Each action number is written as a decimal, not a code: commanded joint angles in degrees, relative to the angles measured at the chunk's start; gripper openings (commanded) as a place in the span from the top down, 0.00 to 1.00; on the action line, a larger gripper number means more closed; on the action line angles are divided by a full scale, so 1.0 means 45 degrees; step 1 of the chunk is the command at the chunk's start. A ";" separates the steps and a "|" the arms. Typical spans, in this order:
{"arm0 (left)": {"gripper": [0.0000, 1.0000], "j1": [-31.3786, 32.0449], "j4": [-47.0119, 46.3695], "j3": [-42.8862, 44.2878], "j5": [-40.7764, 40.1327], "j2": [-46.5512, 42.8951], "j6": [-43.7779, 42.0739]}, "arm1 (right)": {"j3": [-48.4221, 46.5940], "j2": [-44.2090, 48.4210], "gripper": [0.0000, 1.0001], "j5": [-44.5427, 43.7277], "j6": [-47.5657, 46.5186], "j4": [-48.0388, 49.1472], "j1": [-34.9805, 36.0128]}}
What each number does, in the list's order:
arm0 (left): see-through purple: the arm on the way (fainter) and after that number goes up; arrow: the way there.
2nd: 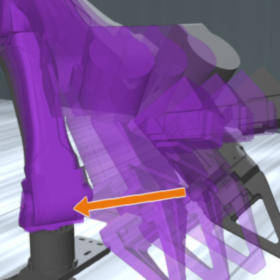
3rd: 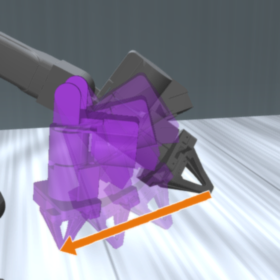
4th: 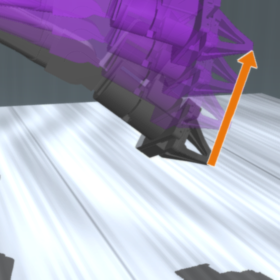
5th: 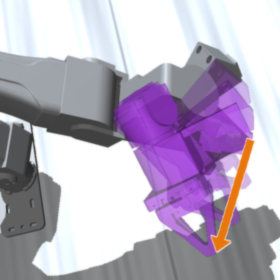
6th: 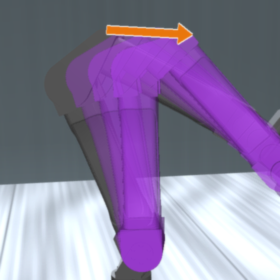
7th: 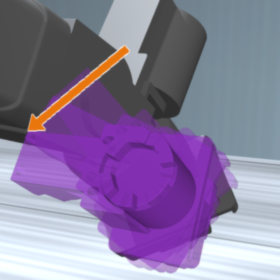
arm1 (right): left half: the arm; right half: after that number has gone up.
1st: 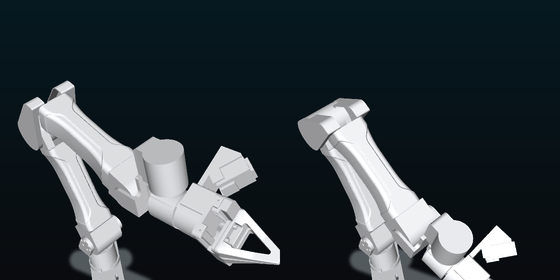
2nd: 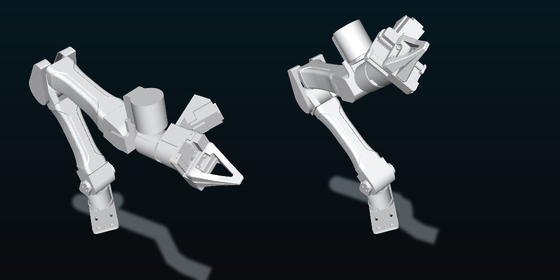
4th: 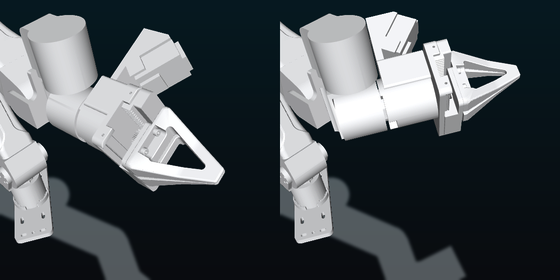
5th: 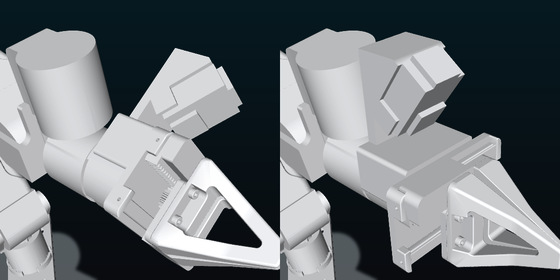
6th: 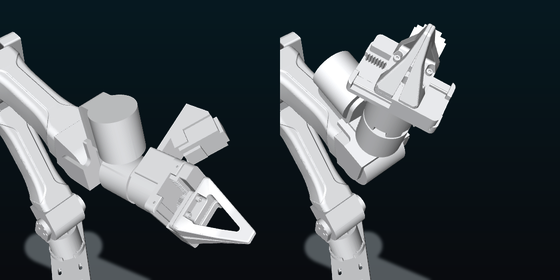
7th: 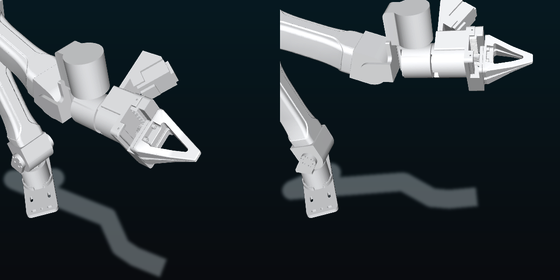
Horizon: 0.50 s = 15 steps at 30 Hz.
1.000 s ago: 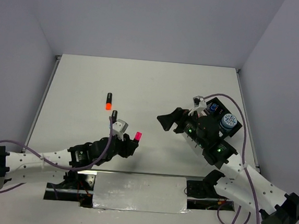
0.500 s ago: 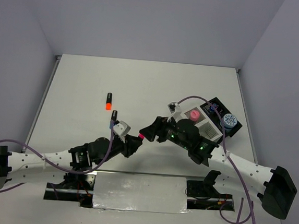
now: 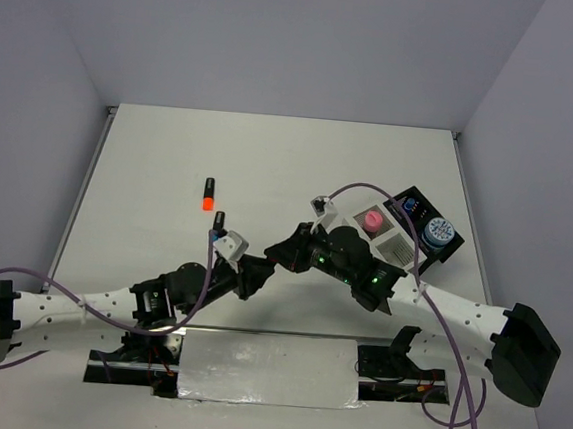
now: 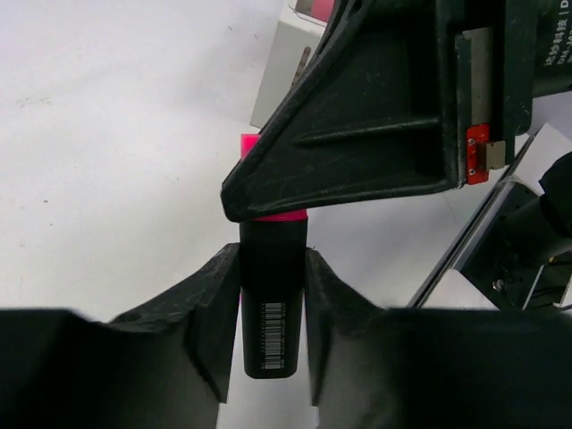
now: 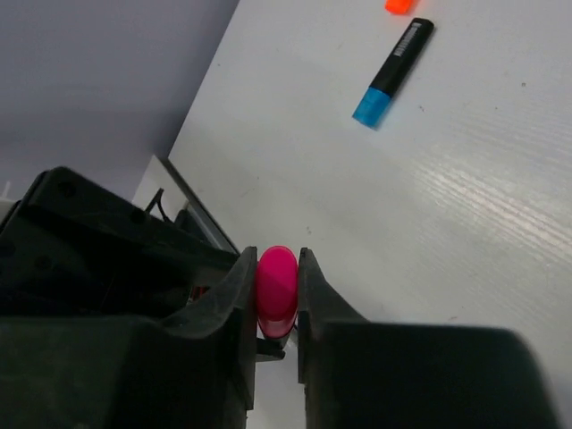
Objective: Sort the stationery into containers
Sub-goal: Place the stationery in the storage box.
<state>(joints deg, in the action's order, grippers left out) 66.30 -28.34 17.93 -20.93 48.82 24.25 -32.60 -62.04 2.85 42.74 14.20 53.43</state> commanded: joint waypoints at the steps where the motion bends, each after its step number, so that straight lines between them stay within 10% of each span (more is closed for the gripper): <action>1: 0.52 0.0070 -0.0913 0.0389 -0.0190 -0.0243 -0.0252 | -0.0334 0.0269 1.00 0.0030 -0.0648 0.0712 0.0041; 3: 0.01 0.0051 -0.0133 0.0874 -0.0873 -0.0184 0.0097 | -0.0528 0.0776 1.00 -0.1134 -0.1857 -0.0084 0.0002; 9: 0.01 0.0032 0.6989 0.3488 -0.5948 0.0166 0.3648 | -0.1678 0.2731 1.00 -1.0868 -0.3073 -0.5668 -0.0407; 15: 0.01 -0.0300 1.1022 0.5076 -0.7440 0.1085 0.5744 | -0.2112 0.3902 1.00 -1.3427 -0.1627 -0.8779 -0.2983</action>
<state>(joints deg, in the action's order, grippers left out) 65.71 8.62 38.59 -47.68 52.60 43.42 -40.32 -46.70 -44.34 33.32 -15.14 44.10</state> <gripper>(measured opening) 0.993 0.267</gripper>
